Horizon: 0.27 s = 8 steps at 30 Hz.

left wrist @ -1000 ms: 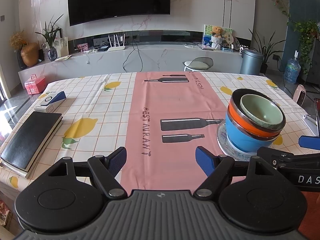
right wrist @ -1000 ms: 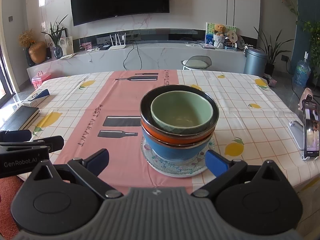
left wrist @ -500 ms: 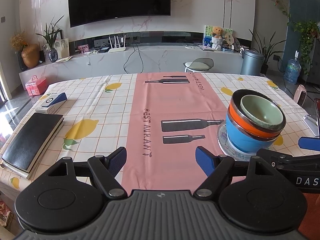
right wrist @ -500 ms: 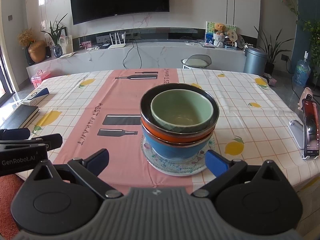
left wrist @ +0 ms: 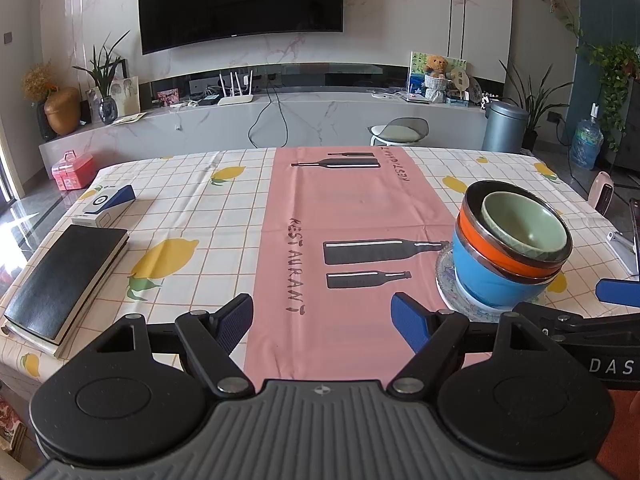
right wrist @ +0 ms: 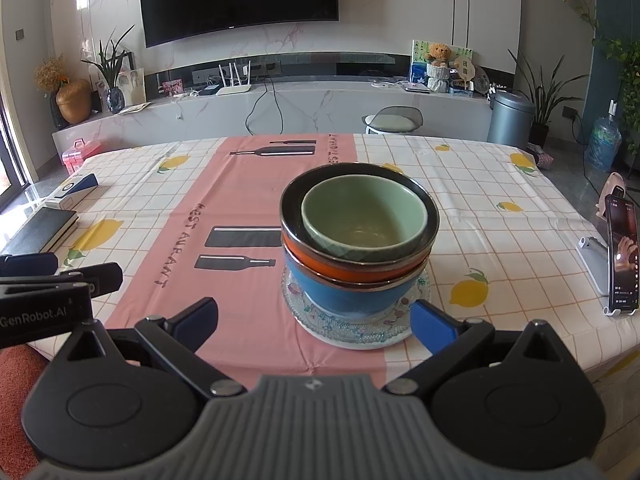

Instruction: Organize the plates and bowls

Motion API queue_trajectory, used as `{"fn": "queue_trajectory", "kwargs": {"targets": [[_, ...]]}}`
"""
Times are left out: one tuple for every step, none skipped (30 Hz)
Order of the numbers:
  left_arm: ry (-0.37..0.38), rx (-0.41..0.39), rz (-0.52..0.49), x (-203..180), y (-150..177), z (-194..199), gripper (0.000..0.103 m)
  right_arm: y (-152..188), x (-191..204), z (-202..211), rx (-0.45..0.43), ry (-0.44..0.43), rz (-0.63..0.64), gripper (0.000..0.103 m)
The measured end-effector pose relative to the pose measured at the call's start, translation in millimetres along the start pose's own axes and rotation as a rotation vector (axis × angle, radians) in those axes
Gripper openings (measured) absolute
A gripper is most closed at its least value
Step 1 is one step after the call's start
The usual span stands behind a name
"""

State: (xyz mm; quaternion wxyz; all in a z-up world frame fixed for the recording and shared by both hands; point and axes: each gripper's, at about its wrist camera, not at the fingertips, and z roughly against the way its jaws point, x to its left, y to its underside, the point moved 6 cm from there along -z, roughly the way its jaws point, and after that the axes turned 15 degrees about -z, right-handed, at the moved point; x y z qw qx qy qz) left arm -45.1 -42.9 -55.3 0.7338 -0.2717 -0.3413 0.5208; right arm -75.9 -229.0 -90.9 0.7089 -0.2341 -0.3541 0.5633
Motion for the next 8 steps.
{"fn": "queue_trajectory", "kwargs": {"targets": [[0.001, 0.0, 0.0, 0.1, 0.0, -0.1, 0.092, 0.1, -0.4, -0.2, 0.001, 0.0, -0.001, 0.1], [0.002, 0.0, 0.001, -0.1, 0.0, 0.0, 0.092, 0.2, -0.7, -0.3, 0.003, 0.001, -0.002, 0.1], [0.003, 0.0, 0.003, 0.2, -0.1, 0.1, 0.092, 0.2, -0.4, -0.3, 0.004, 0.001, -0.002, 0.1], [0.003, 0.001, 0.005, 0.6, -0.1, 0.3, 0.092, 0.4, -0.5, -0.2, 0.004, 0.001, -0.002, 0.1], [0.003, 0.001, 0.005, 0.6, -0.1, 0.3, 0.092, 0.2, -0.3, -0.2, 0.004, 0.001, -0.001, 0.1], [0.004, 0.001, 0.005, 0.5, -0.1, 0.3, 0.092, 0.2, -0.4, -0.2, 0.003, 0.001, -0.001, 0.1], [0.003, 0.001, 0.005, 0.5, -0.2, 0.4, 0.092, 0.2, -0.4, -0.2, 0.003, 0.001, -0.001, 0.1], [0.002, 0.0, 0.003, 0.7, -0.1, 0.2, 0.092, 0.2, -0.3, -0.2, 0.004, 0.001, -0.002, 0.1]]}}
